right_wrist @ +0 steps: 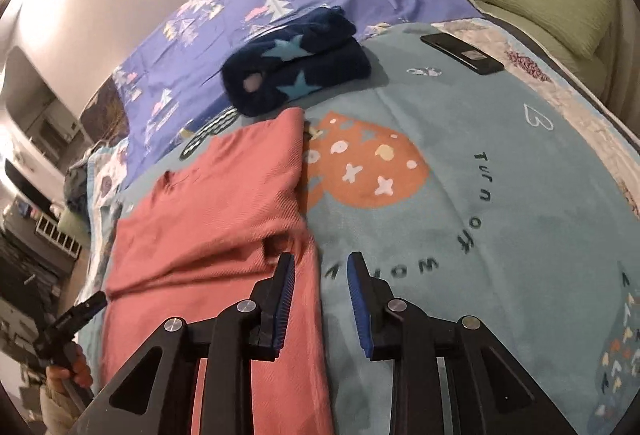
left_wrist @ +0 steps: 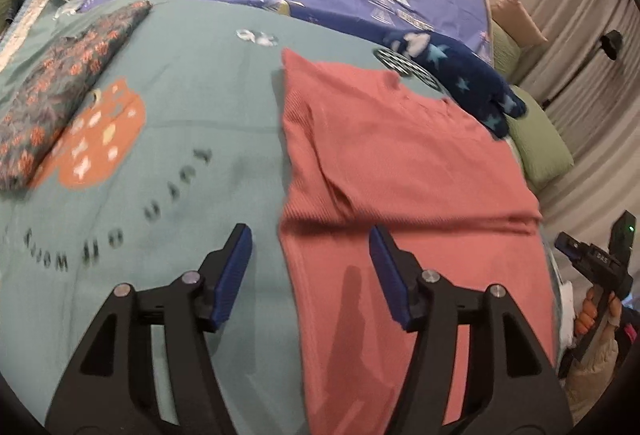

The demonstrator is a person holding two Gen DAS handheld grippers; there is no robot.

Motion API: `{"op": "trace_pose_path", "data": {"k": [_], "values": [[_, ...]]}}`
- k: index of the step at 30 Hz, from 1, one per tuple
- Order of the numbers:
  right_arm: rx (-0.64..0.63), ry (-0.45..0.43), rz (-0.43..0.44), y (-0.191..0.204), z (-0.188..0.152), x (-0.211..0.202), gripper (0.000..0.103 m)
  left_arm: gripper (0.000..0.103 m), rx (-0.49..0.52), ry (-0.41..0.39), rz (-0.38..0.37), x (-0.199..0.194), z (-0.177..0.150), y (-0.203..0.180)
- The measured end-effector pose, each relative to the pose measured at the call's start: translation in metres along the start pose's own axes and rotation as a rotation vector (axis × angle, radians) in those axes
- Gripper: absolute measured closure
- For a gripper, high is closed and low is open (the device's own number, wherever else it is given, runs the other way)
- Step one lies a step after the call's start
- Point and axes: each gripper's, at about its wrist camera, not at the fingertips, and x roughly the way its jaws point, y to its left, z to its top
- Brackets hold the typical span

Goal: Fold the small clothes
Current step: 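Open the left tool and release the folded sweater onto the bed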

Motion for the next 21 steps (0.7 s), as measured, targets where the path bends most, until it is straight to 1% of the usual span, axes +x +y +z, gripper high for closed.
{"op": "trace_pose_path", "data": {"k": [4,8,11,14,17,19,21], "values": [[-0.081,0.024,0.024,0.009,-0.027,-0.016,0.075,0.041,0.074,0.039,-0.062,-0.019,-0.032,-0.009],[-0.107,0.017,0.046,0.011,-0.057,-0.034,0.075,0.041,0.126,0.014,-0.106,-0.045,-0.065,-0.014],[-0.105,0.016,0.059,0.01,-0.081,-0.046,0.075,0.041,0.121,-0.002,-0.094,-0.06,-0.087,-0.012],[-0.104,0.031,0.075,0.007,-0.107,-0.056,0.073,0.041,0.09,0.015,-0.116,-0.071,-0.111,-0.008],[-0.107,0.044,0.083,0.002,-0.137,-0.068,0.068,0.041,0.087,-0.001,-0.132,-0.087,-0.133,-0.009],[-0.099,0.043,0.095,-0.002,-0.151,-0.077,0.065,0.041,0.094,0.006,-0.143,-0.097,-0.148,-0.014],[-0.074,0.044,0.13,-0.007,-0.164,-0.087,0.063,0.041,0.132,0.021,-0.136,-0.105,-0.163,-0.022]]}}
